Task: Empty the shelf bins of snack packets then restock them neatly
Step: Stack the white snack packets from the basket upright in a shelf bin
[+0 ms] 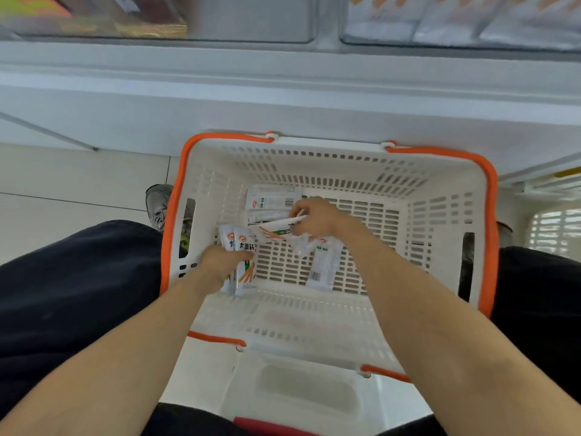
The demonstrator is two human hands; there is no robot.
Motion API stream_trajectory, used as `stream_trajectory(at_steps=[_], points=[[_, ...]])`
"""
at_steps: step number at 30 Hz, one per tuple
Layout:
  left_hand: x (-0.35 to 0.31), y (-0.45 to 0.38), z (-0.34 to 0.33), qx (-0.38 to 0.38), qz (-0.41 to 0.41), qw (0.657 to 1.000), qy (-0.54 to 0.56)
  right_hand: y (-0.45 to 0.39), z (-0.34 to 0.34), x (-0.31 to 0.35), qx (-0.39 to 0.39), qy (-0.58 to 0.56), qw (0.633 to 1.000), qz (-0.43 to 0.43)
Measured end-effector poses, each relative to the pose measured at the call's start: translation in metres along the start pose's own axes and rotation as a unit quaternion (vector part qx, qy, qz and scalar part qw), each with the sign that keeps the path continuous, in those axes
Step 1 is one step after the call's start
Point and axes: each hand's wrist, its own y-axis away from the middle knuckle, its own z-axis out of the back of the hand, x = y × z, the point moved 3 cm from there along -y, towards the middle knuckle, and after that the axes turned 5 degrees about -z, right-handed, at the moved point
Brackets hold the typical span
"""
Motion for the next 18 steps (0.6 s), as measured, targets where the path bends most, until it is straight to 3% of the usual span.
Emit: stream_trajectory(at_steps=[7,12,18], points=[[-0.024,0.018,-0.015,0.163,0.02,0.982,0.094,0.02,0.016,-0.001,0.141,-0.052,0.988,-0.04],[-0.03,0.027,-0.036,0.198,0.009,0.979,0.048,0.02,-0.014,-0.02,0.09,-0.16,0.983,-0.019],[-0.012,0.023,-0.056,0.185,0.016,0.983,0.003,0.021,-0.025,-0.057,0.103,-0.291,0.947,-0.091]])
